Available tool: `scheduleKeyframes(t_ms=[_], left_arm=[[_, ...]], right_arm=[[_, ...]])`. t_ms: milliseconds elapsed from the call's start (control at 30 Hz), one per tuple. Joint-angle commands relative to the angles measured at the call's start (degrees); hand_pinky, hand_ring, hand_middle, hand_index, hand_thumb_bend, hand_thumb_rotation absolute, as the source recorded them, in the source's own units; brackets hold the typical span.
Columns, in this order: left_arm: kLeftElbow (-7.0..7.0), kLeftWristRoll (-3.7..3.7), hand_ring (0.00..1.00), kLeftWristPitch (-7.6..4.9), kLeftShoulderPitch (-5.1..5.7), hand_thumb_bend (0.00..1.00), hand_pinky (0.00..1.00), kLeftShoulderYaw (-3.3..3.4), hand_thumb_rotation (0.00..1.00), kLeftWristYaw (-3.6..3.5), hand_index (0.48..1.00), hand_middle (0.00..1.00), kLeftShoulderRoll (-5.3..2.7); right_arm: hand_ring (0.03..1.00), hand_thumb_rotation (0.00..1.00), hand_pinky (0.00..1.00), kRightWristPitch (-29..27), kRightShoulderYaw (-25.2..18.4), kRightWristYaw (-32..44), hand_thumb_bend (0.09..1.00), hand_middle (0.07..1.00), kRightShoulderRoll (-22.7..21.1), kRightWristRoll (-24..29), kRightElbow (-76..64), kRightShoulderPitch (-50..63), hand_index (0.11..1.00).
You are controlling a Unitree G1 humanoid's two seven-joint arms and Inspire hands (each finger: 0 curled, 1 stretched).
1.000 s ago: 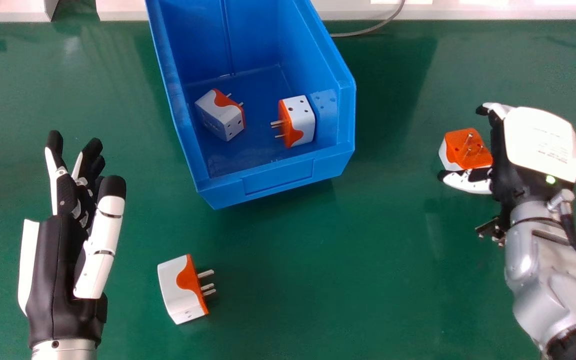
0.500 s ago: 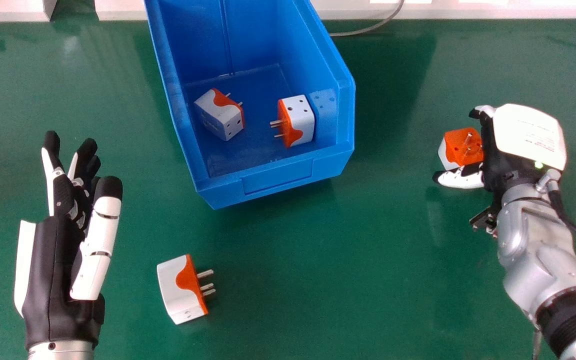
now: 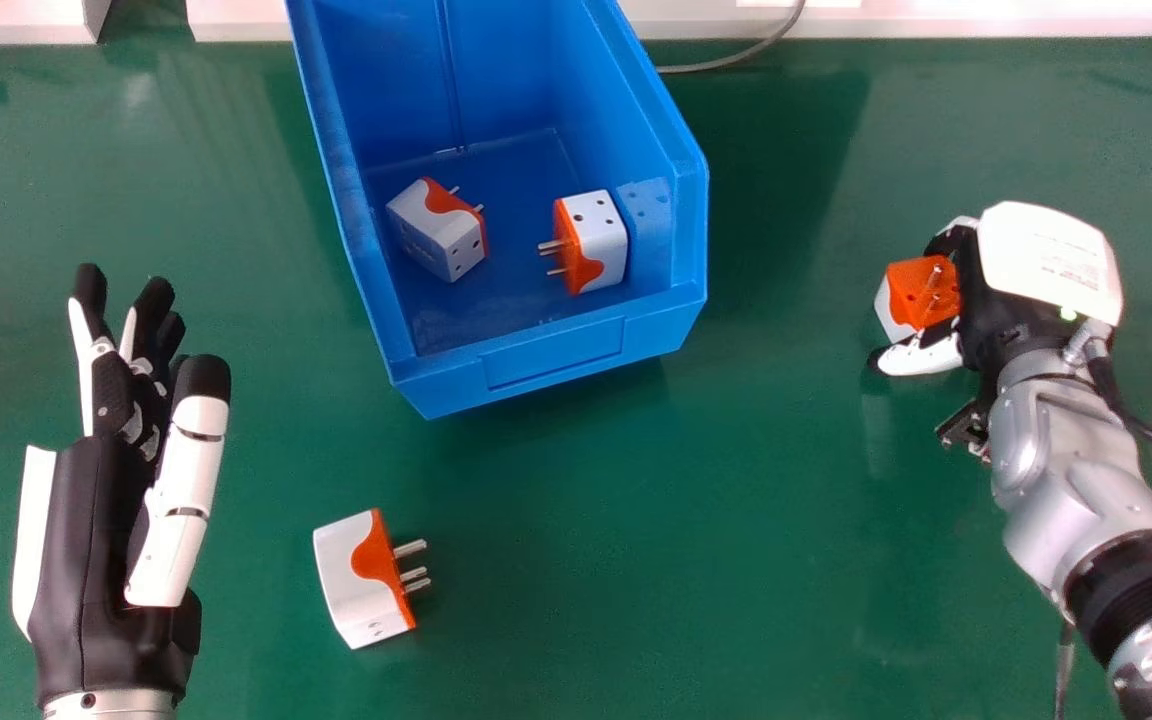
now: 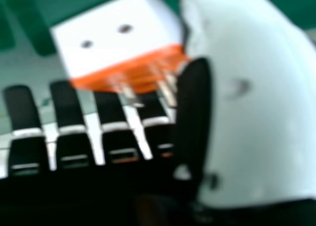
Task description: Pick all objects and put in blue box
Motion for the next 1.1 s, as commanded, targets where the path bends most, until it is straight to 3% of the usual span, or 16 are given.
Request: scheduleKeyframes(t_ms=[0,67,167,367,467,533,633,667,700,767,867,1067], left_arm=[[-2.06,-0.46,0.99,-0.08,0.57,0.45,0.99,0.44,0.72,-0.12,0.964,0.98,0.48],[-2.35,-0.17,0.98,-0.11,0.86,0.45,0.97,0.54,0.71,0.05,0.958,0.98,0.4],[-2.78,0.19,0.97,0.16,1.27,0.45,0.97,0.61,0.7,0.21,0.954,0.98,0.49],[-3.23,-0.75,0.98,0.43,1.77,0.43,0.98,0.68,0.7,-0.11,0.953,0.98,0.28],[-3.93,-0.43,0.98,1.07,2.22,0.43,0.98,0.78,0.7,0.13,0.951,0.97,0.21],[-4.44,-0.61,0.97,1.59,2.38,0.43,0.97,0.86,0.69,0.26,0.943,0.97,0.1],[-4.9,-0.91,0.97,1.88,2.49,0.46,0.96,0.95,0.67,0.04,0.938,0.97,0.23],[-5.09,-0.79,0.97,2.02,2.51,0.48,0.96,0.99,0.67,0.19,0.938,0.97,0.14],[-5.31,-1.27,0.97,2.37,2.54,0.49,0.95,0.98,0.67,0.0,0.934,0.97,0.15],[-5.58,-0.88,0.97,2.63,2.56,0.49,0.96,1.04,0.67,0.13,0.936,0.97,0.28],[-5.69,-1.31,0.98,2.8,2.41,0.48,0.98,1.02,0.66,-0.12,0.939,0.97,0.28],[-5.73,-0.24,0.98,2.8,2.09,0.46,0.97,0.99,0.65,0.2,0.943,0.97,0.33]], right_arm=[[0.484,0.07,0.38,-0.04,-0.03,-0.04,0.459,0.587,-0.3,0.81,0.99,-1.55,0.634],[0.487,0.11,0.37,-0.7,-0.2,-0.07,0.486,0.577,-0.25,1.55,1.8,-1.98,0.529],[0.49,0.07,0.39,-1.98,0.07,0.21,0.485,0.575,-0.55,2.29,2.79,-2.69,0.497],[0.52,0.0,0.43,-5.24,0.81,-1.13,0.47,0.606,-1.16,2.28,4.87,-3.31,0.491],[0.524,0.0,0.43,-7.69,-0.03,-1.92,0.467,0.61,-1.41,3.36,5.24,-2.93,0.49],[0.519,0.0,0.43,-7.95,0.07,-1.97,0.464,0.601,-1.47,3.49,5.7,-3.02,0.49],[0.498,0.11,0.38,-8.42,-0.11,-2.54,0.483,0.579,-1.34,3.79,6.15,-2.95,0.491],[0.497,0.13,0.38,-8.55,-0.38,-2.75,0.485,0.579,-1.2,4.14,6.16,-2.87,0.492],[0.497,0.13,0.37,-8.79,-0.39,-2.94,0.486,0.578,-1.19,4.26,6.12,-2.79,0.492],[0.492,0.13,0.37,-9.28,-0.76,-3.46,0.487,0.57,-1.02,5.05,6.19,-2.65,0.491],[0.501,0.13,0.38,-9.52,-1.39,-3.8,0.489,0.577,-0.79,6.06,5.84,-2.43,0.491],[0.488,0.13,0.37,-10.09,-3.6,-5.06,0.489,0.557,-0.14,9.36,4.56,-1.67,0.49]])
